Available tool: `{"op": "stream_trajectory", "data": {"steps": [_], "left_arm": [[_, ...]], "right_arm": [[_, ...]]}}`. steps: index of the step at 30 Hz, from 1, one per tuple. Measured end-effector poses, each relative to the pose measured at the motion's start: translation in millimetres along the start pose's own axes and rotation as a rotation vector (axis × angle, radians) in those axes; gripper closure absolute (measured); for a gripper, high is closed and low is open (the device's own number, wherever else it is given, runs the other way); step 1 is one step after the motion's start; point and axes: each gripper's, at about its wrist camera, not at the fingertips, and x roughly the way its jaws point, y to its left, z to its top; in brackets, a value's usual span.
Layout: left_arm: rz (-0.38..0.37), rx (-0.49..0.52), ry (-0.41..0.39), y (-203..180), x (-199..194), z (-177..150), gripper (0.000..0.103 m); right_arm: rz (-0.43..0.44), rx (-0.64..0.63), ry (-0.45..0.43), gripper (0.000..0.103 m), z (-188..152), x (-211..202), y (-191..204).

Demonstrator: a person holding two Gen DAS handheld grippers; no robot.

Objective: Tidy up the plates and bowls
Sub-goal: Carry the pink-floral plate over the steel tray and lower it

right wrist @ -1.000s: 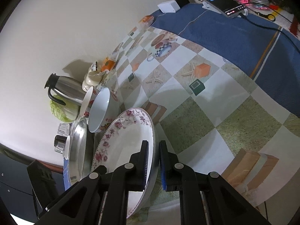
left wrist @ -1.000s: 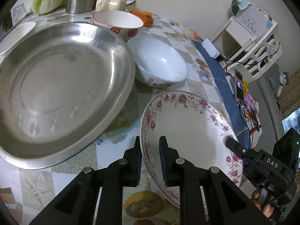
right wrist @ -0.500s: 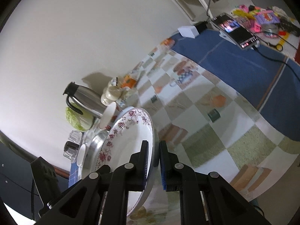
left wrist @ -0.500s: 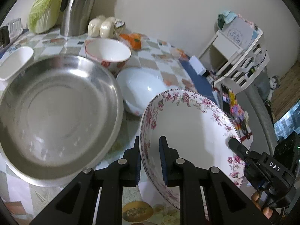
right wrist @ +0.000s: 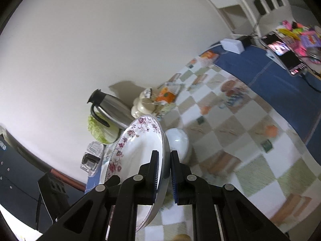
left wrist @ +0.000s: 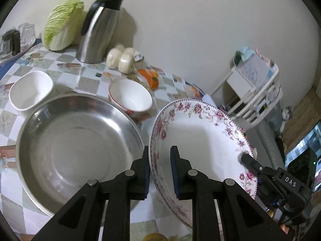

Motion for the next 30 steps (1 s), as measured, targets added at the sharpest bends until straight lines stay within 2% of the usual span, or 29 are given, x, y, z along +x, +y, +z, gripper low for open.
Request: {"op": "stream_trajectory", "data": {"steps": [6,13,24,30], "left_arm": [[-0.009,-0.074,-0.043,32,-15,17,0.085],[0.017,-0.152,-0.083,71,-33,32,0.085],[0.081,-0.235,-0.125,117,-52,31,0.085],[0.111,-0.245,-0.116,131,-52,29,0.085]], "right_arm": [[0.032,-0.04,0.024,0.09,2,25,31],[0.056,-0.078,0.085,0.09,-7,66,60],[0.092,-0.108,0.182,0.09,-33,110,93],[0.091,-0.099,0.222,0.09,-45,127,97]]}}
